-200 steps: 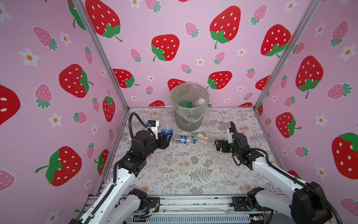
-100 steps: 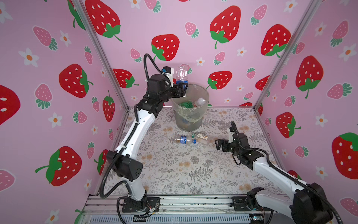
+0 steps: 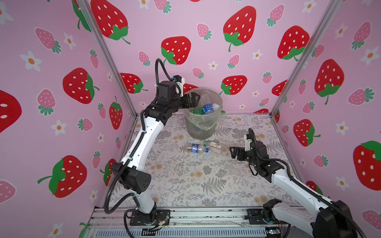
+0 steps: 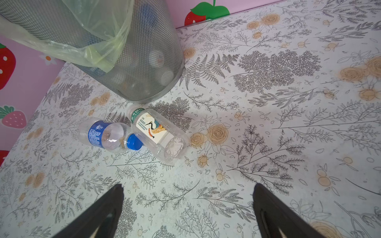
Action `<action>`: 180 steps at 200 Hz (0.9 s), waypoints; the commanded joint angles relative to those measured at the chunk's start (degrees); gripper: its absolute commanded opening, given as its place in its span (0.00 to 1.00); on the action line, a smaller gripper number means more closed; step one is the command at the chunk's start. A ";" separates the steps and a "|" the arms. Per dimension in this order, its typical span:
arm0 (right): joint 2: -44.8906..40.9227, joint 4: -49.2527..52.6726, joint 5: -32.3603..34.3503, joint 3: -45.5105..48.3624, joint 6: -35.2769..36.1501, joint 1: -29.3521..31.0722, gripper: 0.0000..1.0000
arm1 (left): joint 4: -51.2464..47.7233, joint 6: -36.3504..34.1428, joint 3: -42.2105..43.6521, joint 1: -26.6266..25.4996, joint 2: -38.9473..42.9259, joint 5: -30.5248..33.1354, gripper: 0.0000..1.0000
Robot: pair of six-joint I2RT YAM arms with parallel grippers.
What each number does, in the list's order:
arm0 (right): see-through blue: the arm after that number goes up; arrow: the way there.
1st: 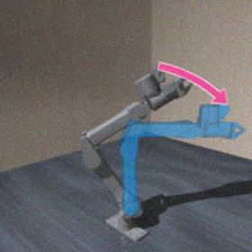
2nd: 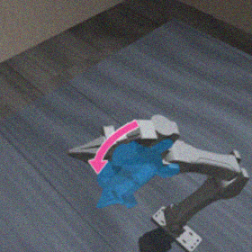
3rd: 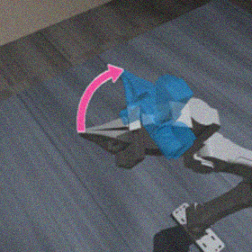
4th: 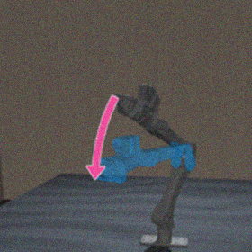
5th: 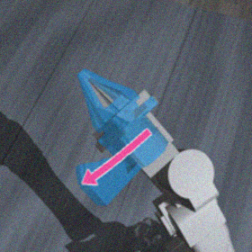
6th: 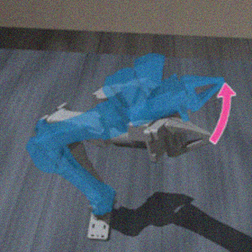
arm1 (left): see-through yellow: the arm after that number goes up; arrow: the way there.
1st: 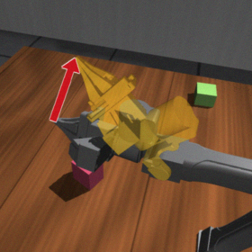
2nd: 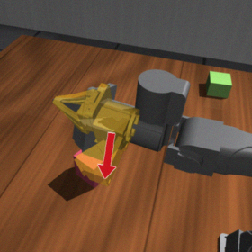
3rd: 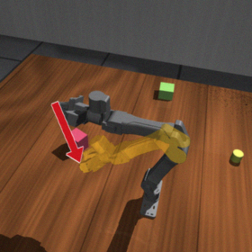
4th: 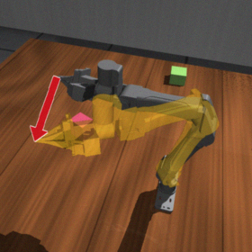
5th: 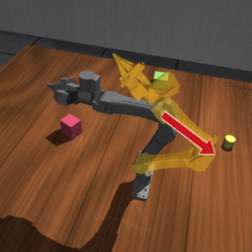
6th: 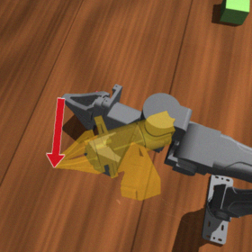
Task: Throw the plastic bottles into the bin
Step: 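Open the left gripper over the bin to drop the blue-label bottle, then withdraw the left gripper from the bin while the right gripper moves toward the bird-label bottle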
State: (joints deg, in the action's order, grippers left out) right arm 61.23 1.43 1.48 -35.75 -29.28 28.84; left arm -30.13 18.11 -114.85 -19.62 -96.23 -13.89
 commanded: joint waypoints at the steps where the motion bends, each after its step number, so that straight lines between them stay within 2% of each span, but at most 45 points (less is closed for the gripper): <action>1: 0.81 0.78 1.55 -1.06 1.49 -0.36 0.99 | 0.62 -3.16 5.48 1.36 5.32 2.62 0.99; 42: 1.61 1.91 2.22 -2.27 2.47 -0.40 0.99 | -4.01 -5.79 14.93 5.54 11.98 2.23 0.99; 57: 1.63 1.92 2.28 -2.41 2.43 -0.36 0.99 | -4.76 -6.75 18.50 6.93 14.21 5.41 0.99; 72: 1.87 1.92 2.17 -2.74 2.31 -0.36 0.99 | -5.44 -5.72 21.38 9.79 15.65 5.59 0.99; 98: 2.88 2.26 1.69 -3.58 2.37 -0.36 0.99 | -4.98 -4.40 26.12 14.41 18.25 -1.29 0.99; 136: 4.06 3.61 2.58 -4.90 3.84 -0.35 0.99 | -1.89 -3.52 33.70 16.41 22.27 -2.99 0.99; 160: 4.68 3.76 3.31 -5.48 6.29 -0.36 0.99 | -0.86 -2.21 38.17 16.80 23.00 -6.86 0.99; 180: 5.27 2.81 3.11 -5.59 9.51 -0.36 0.99 | -1.19 -3.36 40.69 17.20 23.35 -6.31 0.99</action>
State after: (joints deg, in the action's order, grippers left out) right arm 65.63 4.14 3.66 -39.51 -24.12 28.71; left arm -32.32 15.07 -76.90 -3.16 -73.14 -17.89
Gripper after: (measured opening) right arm 0.994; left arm 0.990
